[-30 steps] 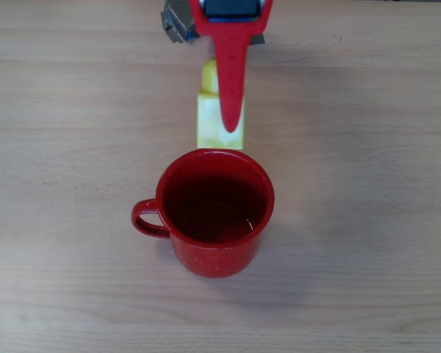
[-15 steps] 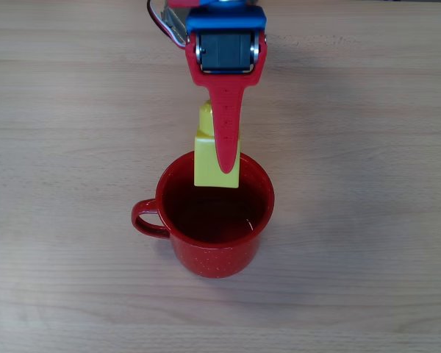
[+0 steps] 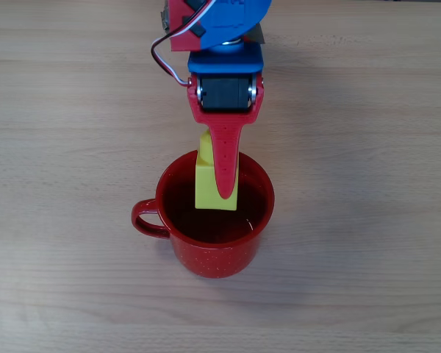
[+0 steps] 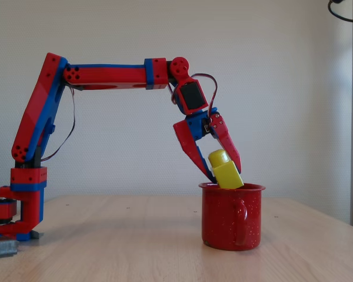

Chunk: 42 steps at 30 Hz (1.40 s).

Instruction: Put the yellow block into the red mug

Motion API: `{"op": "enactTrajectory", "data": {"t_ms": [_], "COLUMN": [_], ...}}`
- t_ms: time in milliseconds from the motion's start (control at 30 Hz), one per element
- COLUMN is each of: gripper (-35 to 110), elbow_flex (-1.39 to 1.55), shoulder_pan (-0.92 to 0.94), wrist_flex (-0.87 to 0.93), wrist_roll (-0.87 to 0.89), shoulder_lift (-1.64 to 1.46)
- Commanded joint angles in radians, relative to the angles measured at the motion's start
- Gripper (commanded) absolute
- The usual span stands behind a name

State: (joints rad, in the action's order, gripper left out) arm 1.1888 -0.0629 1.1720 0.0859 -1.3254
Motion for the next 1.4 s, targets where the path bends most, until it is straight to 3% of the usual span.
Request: {"op": "enactTrajectory", "data": {"t_ms": [0, 267, 567, 833, 1233, 1333, 1367], "gripper": [0, 1, 26, 31, 26, 0, 0], "elbow_flex": [-0.020, 0.029, 0.054, 0.054, -0.012, -0.037, -0.040], "shoulder_pan": [0.006, 0.008, 0.008, 0.009, 0.028, 0.029, 0.031], "wrist_flex": [-0.012, -0.051, -0.052, -0.066, -0.071, -0.067, -0.067], "wrist_roll": [0.000, 0.014, 0.018, 0.014, 0.018, 0.028, 0.038], "shoulder_lift": [-0.040, -0.032, -0.029, -0.031, -0.041, -0.057, -0.064]}}
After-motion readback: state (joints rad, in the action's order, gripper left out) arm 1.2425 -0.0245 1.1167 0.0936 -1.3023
